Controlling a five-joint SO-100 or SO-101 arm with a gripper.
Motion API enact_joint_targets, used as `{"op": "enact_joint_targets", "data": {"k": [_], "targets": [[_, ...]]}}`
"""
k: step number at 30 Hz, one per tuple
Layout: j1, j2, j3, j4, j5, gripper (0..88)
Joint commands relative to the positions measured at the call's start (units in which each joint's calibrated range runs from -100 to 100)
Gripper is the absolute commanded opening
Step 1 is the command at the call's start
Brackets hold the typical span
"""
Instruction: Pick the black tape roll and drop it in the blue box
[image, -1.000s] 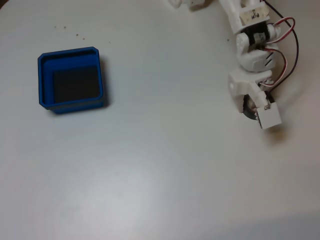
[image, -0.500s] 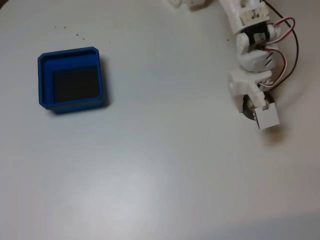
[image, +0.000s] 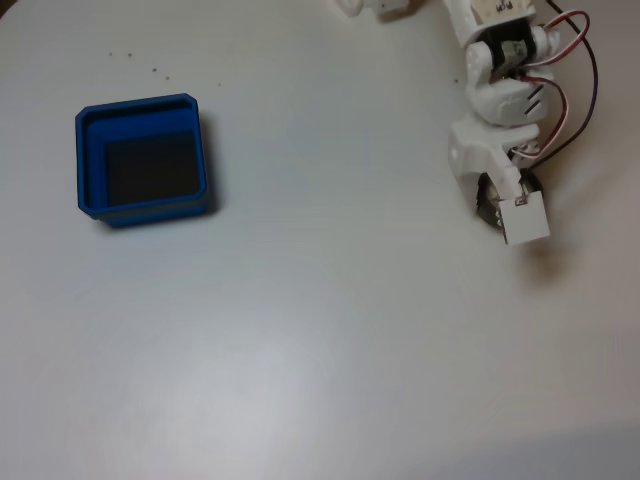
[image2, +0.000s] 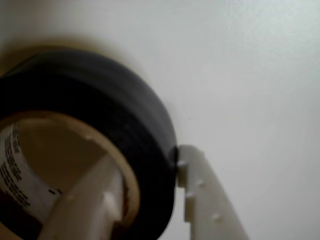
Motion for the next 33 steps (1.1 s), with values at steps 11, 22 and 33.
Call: {"op": "enact_joint_targets", "data": {"k": [11, 22, 33], "targets": [[4.3, -10.5, -3.7, 0.4, -0.3, 0.2], [14.4, -12.7, -4.9, 0.0, -0.2, 0.3], [26.8, -12.3, -9.5, -0.3, 0.2, 0.3]]}}
